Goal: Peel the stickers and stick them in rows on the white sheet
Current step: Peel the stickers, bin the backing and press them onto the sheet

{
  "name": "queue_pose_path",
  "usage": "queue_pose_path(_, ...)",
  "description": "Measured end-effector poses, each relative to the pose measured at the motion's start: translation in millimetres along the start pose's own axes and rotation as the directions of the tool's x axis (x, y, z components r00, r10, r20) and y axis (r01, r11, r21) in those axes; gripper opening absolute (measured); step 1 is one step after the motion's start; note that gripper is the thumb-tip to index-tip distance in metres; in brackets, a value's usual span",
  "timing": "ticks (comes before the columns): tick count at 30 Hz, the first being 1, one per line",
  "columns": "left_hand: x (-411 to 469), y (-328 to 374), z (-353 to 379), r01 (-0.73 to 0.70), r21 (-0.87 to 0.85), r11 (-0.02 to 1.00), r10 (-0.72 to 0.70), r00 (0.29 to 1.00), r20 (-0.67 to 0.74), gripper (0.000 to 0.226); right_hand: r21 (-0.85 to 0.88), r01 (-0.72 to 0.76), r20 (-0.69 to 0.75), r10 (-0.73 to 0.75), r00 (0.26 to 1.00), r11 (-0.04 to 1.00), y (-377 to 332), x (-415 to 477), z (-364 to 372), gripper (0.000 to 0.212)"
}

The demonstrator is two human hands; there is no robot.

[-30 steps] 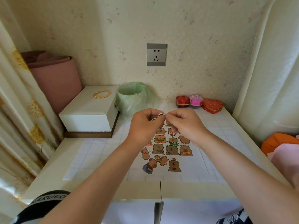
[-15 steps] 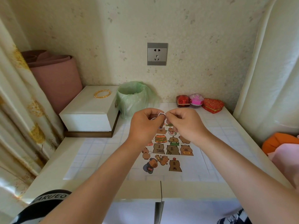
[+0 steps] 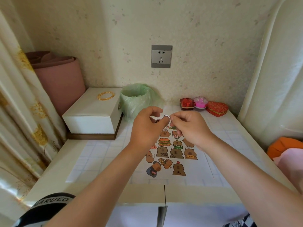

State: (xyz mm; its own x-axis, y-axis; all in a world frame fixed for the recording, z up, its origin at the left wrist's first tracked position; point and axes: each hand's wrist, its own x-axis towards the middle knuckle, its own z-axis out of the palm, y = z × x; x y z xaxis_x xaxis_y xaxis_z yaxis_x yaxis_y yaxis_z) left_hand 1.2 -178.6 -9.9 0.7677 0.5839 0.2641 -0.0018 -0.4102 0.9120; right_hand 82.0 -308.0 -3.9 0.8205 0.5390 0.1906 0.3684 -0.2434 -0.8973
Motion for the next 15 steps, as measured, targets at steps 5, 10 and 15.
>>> queue_pose_path(5,-1,-1,-3,-0.055,0.035,0.998,0.055,0.998,0.005,0.011,-0.059,0.054,-0.036,-0.057,0.998,0.997,1,1,7,0.025)
queue_pose_path(10,1,-2,-9,0.073,-0.105,0.992,-0.068,0.997,0.047,0.015,-0.169,0.107,-0.073,-0.12,0.99,0.98,-1,2,16,0.02)
queue_pose_path(15,3,-1,-19,0.157,-0.153,0.976,-0.152,0.987,0.046,0.008,-0.291,0.15,-0.119,-0.192,0.974,0.945,0,5,29,0.016)
